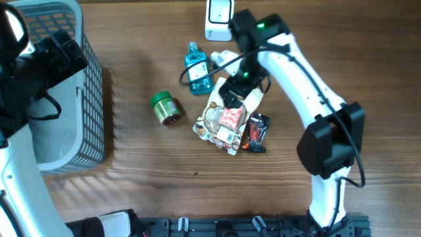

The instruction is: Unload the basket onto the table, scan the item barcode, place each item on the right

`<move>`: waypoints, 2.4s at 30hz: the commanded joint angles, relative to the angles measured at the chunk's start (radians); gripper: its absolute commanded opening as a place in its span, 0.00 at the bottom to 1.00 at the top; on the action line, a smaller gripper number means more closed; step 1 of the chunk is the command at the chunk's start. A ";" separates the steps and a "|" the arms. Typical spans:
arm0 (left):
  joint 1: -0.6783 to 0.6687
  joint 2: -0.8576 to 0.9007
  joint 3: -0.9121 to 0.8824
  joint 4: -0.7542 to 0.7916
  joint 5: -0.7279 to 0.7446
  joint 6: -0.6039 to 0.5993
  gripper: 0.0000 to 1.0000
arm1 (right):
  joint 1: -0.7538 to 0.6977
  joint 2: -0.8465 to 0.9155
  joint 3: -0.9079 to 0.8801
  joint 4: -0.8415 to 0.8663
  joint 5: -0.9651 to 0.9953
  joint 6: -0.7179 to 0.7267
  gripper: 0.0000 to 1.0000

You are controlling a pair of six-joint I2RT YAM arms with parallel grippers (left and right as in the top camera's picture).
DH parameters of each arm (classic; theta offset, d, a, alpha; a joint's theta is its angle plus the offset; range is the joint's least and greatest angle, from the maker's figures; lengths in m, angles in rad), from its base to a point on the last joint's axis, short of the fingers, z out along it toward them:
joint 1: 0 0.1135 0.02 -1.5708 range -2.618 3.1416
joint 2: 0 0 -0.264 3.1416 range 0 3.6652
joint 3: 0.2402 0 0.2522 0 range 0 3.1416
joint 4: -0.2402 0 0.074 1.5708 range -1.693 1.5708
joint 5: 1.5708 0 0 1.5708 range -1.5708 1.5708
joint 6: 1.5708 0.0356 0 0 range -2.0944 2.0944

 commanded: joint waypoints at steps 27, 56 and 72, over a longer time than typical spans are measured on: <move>0.008 0.006 0.008 0.002 0.005 -0.002 1.00 | 0.039 0.050 -0.349 0.309 -0.019 -0.100 1.00; 0.008 0.006 0.008 0.002 0.005 -0.002 1.00 | 0.039 0.079 -0.459 0.444 0.170 0.006 0.84; 0.008 0.006 0.008 0.002 0.005 -0.001 1.00 | 0.039 0.078 -0.396 0.462 0.081 0.359 0.55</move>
